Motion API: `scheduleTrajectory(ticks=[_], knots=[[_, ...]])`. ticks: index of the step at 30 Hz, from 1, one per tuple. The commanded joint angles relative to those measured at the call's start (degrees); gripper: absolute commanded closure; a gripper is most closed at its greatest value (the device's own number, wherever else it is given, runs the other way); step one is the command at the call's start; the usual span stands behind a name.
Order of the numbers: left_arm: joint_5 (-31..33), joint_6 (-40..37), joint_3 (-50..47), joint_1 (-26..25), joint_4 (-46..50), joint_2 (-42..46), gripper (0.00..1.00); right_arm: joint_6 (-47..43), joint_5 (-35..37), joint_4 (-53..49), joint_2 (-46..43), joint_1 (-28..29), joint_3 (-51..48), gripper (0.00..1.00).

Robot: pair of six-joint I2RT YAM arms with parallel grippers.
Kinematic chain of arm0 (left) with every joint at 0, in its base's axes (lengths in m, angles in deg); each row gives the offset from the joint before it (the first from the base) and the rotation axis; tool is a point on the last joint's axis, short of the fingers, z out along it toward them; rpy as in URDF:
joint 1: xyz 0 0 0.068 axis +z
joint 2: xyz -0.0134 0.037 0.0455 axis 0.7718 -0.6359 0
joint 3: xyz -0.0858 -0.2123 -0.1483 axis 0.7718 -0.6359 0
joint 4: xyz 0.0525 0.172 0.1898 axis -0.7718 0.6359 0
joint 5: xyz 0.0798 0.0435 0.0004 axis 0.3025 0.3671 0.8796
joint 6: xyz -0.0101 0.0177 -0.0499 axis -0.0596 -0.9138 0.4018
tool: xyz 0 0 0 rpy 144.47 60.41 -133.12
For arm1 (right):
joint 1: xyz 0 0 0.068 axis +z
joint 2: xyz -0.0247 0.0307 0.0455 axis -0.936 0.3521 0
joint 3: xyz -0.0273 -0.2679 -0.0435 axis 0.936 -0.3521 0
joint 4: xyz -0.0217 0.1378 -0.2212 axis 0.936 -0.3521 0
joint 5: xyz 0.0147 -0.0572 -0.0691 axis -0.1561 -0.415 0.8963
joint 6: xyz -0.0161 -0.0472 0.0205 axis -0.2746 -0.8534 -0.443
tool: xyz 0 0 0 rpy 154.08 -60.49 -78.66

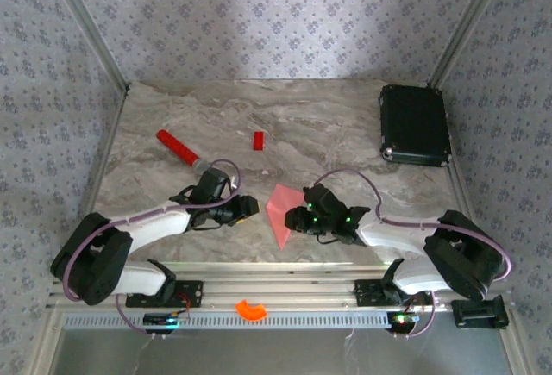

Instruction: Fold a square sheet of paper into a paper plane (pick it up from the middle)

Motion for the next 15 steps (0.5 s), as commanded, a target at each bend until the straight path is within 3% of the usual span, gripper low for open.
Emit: scheduleTrajectory(ticks=[1,9,15], knots=[[-3.7,0.5,-0.2,0.3,-3.7,-0.9,0.48,-0.9,-1.6,0.7,1.0,-0.5,1.6,0.64],[-8.2,0.0,2.2,0.2,-5.3,-6.4,0.46,-0.9,-3.6,3.8,4.1,-0.7,2.9,0.65],[-8.7,-0.7,3.5,0.3,-4.4,-7.0,0.45,-1.9,-5.4,4.7,4.5,-1.4,1.6,0.89]])
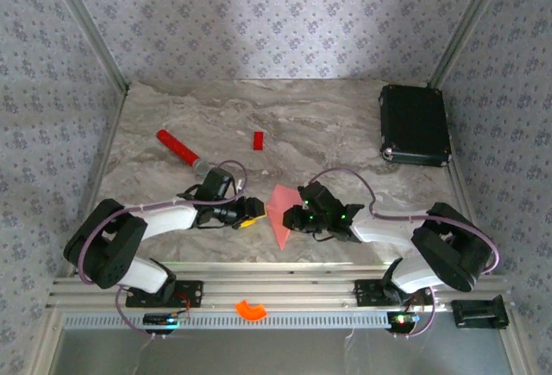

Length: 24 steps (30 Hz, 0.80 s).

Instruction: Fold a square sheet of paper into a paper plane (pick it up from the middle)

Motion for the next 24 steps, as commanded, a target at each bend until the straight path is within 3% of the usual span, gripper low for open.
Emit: scheduleTrajectory(ticks=[1,9,17,24], knots=[[-2.0,-1.2,2.7,0.4,-0.2,-0.6,0.44,-1.8,-2.0,0.0,-0.3,-0.9,0.1,0.91],[-7.4,-4.0,5.6,2.5,1.5,-3.4,0.38,-6.8,-9.3,0.5,-7.4,-6.0,-5.4,0.97],[-13.2,-4.1,10.3,1.5,-1.6,-9.1,0.39,-9.8,-13.8,1.0,-10.2,-9.1,-8.4,0.98],[-14.4,-4.2,13.7,0.8,-2.7,-14.1,0.42,-10.6,-16.7,2.9,-11.0,-11.1,-10.4,0.98]])
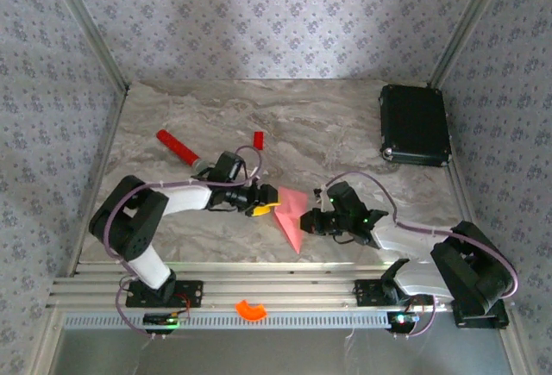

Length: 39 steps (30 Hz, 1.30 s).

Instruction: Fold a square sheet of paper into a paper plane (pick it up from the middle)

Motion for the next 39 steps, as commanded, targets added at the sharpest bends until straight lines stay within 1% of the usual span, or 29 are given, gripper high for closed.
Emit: scheduleTrajectory(ticks=[1,4,7,9,12,15,16,18,19,22,23,24,26,28,32,35,37,39], knots=[[-2.9,-0.9,2.4,-0.3,-1.8,-2.3,0.43,-1.8,-3.3,2.0,-1.1,-1.0,-1.2,0.98],[-5.3,-1.1,4.7,-0.6,-2.5,-5.1,0.5,-2.5,-4.9,2.3,-1.2,-1.6,-1.5,0.99],[-8.0,-2.0,7.7,-1.6,-2.1,-8.8,0.53,-2.9,-6.0,2.5,-1.3,-2.1,-2.0,0.99],[-9.0,-2.6,9.2,-2.3,-1.5,-10.9,0.57,-2.8,-6.4,3.0,-1.6,-2.4,-2.5,0.99],[-9.5,-2.6,10.3,-2.9,-1.7,-12.5,0.67,-2.9,-7.0,3.2,-1.6,-2.9,-3.0,0.99],[-9.2,-2.3,10.1,-3.0,-2.5,-12.5,0.88,-2.5,-6.6,3.0,-1.7,-3.3,-3.5,0.98],[-8.2,-2.2,9.6,-3.0,-2.5,-11.9,0.94,-2.3,-6.4,2.7,-2.0,-3.4,-3.7,0.96],[-4.8,-1.9,7.9,-2.8,-2.1,-9.7,0.99,-1.9,-5.2,1.2,-3.0,-3.4,-3.3,0.94],[-2.7,-1.4,6.7,-2.7,-1.7,-8.2,1.0,-1.8,-4.0,0.0,-3.9,-3.3,-3.0,0.94],[4.9,0.6,1.6,-1.7,-1.5,-2.3,1.0,-1.4,1.5,-4.1,-7.4,-2.7,-2.2,0.82],[7.8,1.5,-0.4,-1.4,-1.6,0.0,1.0,-1.5,3.7,-6.1,-8.7,-2.3,-1.4,0.77],[10.3,2.3,-2.2,-1.1,-1.3,2.1,1.0,-1.7,5.9,-8.4,-9.8,-1.8,-0.4,0.74],[15.6,4.8,-5.9,-0.6,-1.4,5.9,1.0,-3.3,11.1,-14.0,-12.4,0.6,2.2,0.73],[17.8,6.7,-7.6,-0.2,-1.1,8.0,1.0,-5.3,17.8,-18.6,-14.3,3.8,4.6,0.74],[19.1,7.9,-7.5,-0.4,1.3,9.8,1.0,-10.5,30.5,-20.3,-16.2,11.8,6.4,0.77],[19.6,8.2,-7.9,-1.1,0.8,11.7,0.99,-15.2,38.6,-19.4,-15.5,18.5,7.7,0.77],[17.9,7.3,-6.9,-1.2,1.0,11.5,0.9,-18.7,41.5,-17.6,-14.1,22.0,8.1,0.77],[16.3,6.8,-6.3,-1.3,1.0,11.3,0.88,-22.7,43.0,-14.3,-11.1,25.3,8.4,0.77]])
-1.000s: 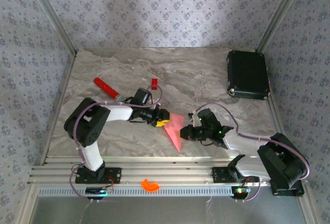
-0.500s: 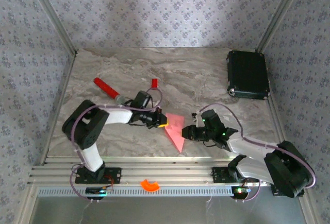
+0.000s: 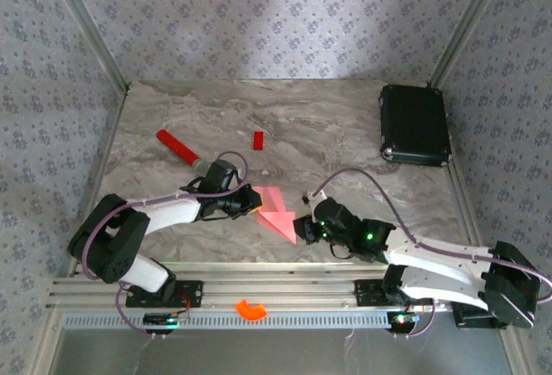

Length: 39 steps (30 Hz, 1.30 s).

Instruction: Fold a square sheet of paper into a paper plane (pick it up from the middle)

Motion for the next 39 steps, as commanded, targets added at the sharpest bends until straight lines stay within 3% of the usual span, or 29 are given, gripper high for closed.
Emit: scheduleTrajectory(ticks=[1,5,14,22,30,39], knots=[[-1.7,-0.5,1.5,-0.6,0.3,0.9,0.85,-9.6,10.0,3.3,4.4,4.9,1.9,0.77],[-4.1,-1.6,2.4,-0.9,-0.8,1.7,0.75,-13.6,17.2,6.1,12.2,9.9,3.9,0.74],[-7.4,-2.9,3.7,-0.9,-1.0,2.3,0.74,-16.3,21.5,7.7,23.1,12.8,6.6,0.72],[-8.6,-2.8,3.8,-0.9,-2.3,2.7,0.75,-14.4,23.0,9.9,26.2,13.3,5.2,0.69],[-8.8,-2.5,3.9,-1.1,-2.7,2.7,0.78,-11.9,24.1,11.7,27.5,13.6,3.5,0.78],[-8.8,-2.6,3.8,-1.0,-2.8,2.2,0.82,-11.1,23.9,12.7,28.9,14.0,2.9,0.73]])
